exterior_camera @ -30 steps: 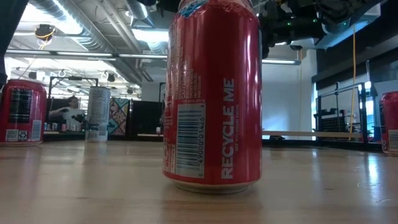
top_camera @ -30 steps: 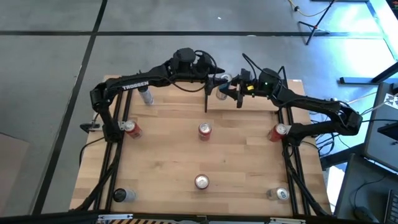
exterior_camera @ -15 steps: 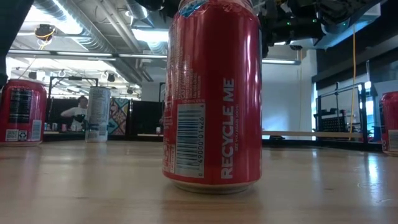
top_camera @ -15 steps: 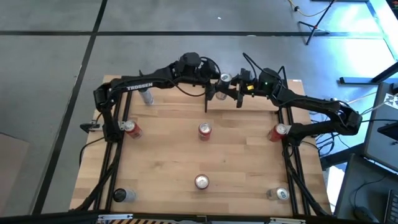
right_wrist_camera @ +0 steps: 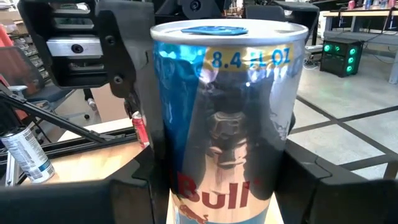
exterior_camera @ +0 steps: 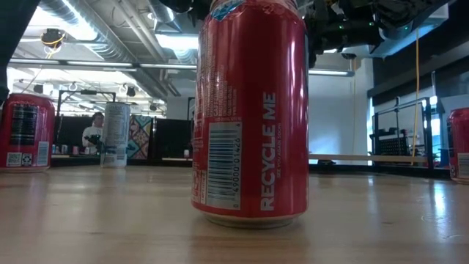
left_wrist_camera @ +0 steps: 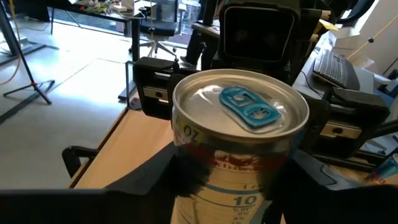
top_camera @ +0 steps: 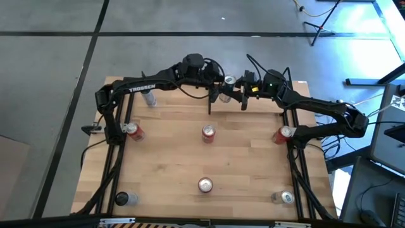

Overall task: Place canned beverage on shelf
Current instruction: Put the top blue soda can on the shelf

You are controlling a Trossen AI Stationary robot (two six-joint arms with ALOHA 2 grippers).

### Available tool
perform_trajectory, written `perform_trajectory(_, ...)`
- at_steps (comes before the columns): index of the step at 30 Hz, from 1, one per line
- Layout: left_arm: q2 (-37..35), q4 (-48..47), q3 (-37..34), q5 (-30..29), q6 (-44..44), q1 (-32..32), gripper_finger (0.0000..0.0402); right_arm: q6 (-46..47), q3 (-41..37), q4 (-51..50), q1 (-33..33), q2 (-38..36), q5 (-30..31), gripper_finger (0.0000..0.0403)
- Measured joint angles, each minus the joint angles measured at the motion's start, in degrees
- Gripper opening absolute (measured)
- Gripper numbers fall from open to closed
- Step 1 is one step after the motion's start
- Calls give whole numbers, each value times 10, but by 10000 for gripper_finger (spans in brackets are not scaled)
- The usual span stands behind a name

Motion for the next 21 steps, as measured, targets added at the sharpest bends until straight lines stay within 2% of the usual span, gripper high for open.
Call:
perform_trajectory(5, 0, 0, 0, 1, 1, 2, 185, -1, 0, -4, 0, 0, 1, 203)
perform_trajectory(13, 0, -4, 0, -7, 16, 14, 185, -3, 1, -31, -1, -8, 10, 307)
perform_trajectory(17, 0, -13, 0, 17, 22, 31, 185, -3, 1, -73, -1, -43, 26, 336)
perform_trajectory(21, 0, -16, 0, 34, 48, 34, 185, 1, 12, -105, -1, -85, 49, 349)
